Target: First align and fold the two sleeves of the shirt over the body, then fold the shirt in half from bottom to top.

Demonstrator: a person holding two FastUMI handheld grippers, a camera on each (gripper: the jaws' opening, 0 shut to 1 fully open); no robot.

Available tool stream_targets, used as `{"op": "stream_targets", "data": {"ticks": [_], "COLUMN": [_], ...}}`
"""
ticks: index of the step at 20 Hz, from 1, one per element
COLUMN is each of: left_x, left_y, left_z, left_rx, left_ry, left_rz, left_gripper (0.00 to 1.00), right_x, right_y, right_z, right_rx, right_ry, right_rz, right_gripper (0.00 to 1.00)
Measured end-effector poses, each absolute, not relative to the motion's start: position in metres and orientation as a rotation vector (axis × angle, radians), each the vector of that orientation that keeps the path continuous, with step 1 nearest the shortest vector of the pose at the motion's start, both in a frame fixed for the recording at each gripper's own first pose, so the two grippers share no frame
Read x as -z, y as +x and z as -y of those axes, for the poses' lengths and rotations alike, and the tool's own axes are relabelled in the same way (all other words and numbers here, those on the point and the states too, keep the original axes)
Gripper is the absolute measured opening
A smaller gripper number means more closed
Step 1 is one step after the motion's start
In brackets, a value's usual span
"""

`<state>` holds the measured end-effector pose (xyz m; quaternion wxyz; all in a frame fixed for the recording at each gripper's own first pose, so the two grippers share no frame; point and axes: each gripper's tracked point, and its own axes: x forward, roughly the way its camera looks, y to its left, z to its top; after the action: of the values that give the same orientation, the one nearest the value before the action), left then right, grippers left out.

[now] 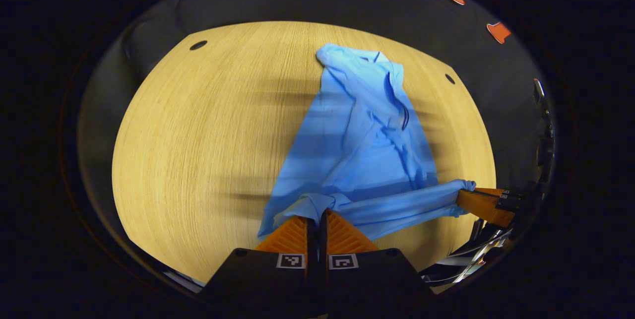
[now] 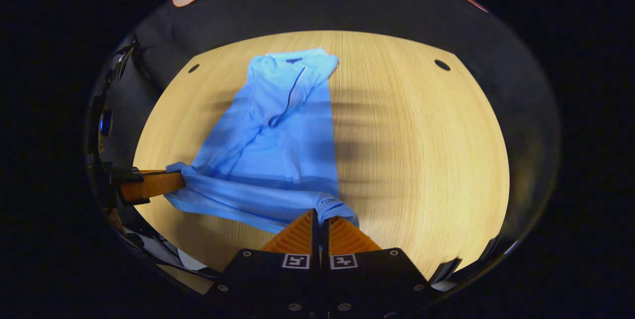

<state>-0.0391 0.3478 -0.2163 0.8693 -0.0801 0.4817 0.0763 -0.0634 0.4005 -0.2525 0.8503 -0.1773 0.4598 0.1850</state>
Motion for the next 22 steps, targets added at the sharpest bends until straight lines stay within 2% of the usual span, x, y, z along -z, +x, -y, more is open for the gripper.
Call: {"op": "stream_targets", "data": {"ticks": [7,13,22], "left_x": [0.149,0.12,0.151], "left_y": [0.067,0.145,0.225], "left_z": [-0.371,-0.395,-0.425], "left_rx": [-0.127,-0.093,-0.147], "left_ry": [-0.122,-0.083,0.066], "left_rz": [-0.913,-0.843,-0.856], "left_gripper": [0.04,0.04,0.04], "right_x": [0.199,0.167,0.197], "right_y": [0.022,0.09,0.15], "right_z": [-0.44,-0.471,-0.507], "right_rx": [-0.368,-0.369,-0.375], "right_ry": [-0.282,-0.295,-0.311], "right_rz": [-0.877,-0.792,-0.804], "right_gripper": [0.0,0.0,0.01]}}
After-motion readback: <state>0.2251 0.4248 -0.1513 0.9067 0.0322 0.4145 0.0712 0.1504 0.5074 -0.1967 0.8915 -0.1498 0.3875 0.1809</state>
